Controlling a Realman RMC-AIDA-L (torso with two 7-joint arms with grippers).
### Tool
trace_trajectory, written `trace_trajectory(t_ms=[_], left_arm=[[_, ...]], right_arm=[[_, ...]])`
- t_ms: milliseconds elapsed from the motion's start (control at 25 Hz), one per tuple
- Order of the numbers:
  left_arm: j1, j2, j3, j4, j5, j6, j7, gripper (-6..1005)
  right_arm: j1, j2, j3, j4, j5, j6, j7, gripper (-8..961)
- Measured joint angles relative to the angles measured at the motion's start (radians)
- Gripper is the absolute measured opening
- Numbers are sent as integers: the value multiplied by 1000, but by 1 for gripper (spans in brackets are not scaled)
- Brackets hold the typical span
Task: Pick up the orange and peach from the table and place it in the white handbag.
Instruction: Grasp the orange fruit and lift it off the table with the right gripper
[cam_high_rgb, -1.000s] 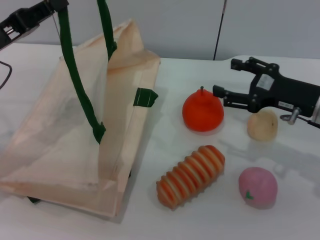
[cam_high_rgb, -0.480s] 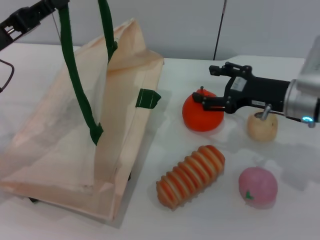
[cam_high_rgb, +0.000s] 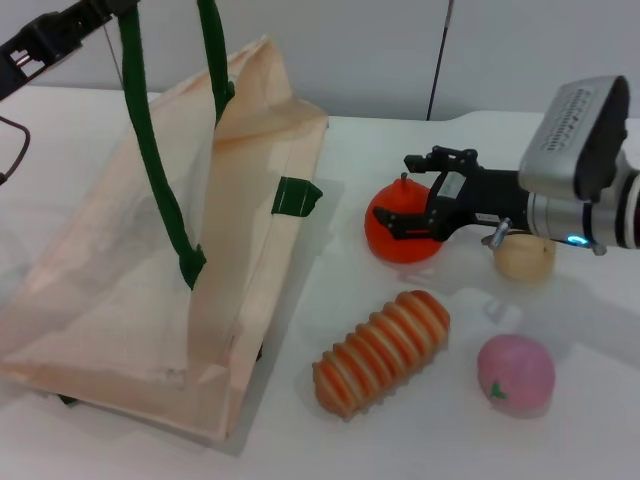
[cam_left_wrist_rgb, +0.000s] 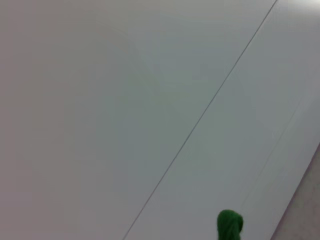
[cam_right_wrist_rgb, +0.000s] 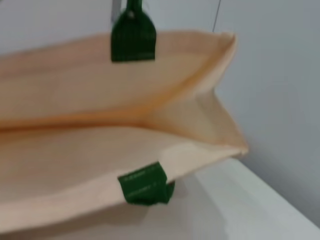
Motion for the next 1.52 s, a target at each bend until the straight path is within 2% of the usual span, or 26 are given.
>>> trace_trajectory(t_ms=[360, 680, 1000, 1200, 1520], left_arm=[[-1, 0, 0, 0, -7, 0, 1, 120], [1, 0, 0, 0, -8, 7, 1, 120], [2, 0, 0, 0, -8, 12, 2, 120], [2, 0, 0, 0, -8, 13, 3, 121], [4, 0, 0, 0, -8, 13, 3, 120]], right_arm=[[27, 2, -15, 34, -52, 112, 45, 886], [28, 2, -26, 40, -75, 117, 60, 878], [29, 2, -60, 40, -77, 118, 81, 806], [29, 2, -60, 40, -77, 118, 81, 592], [29, 1, -71, 40, -77, 119, 81, 513]])
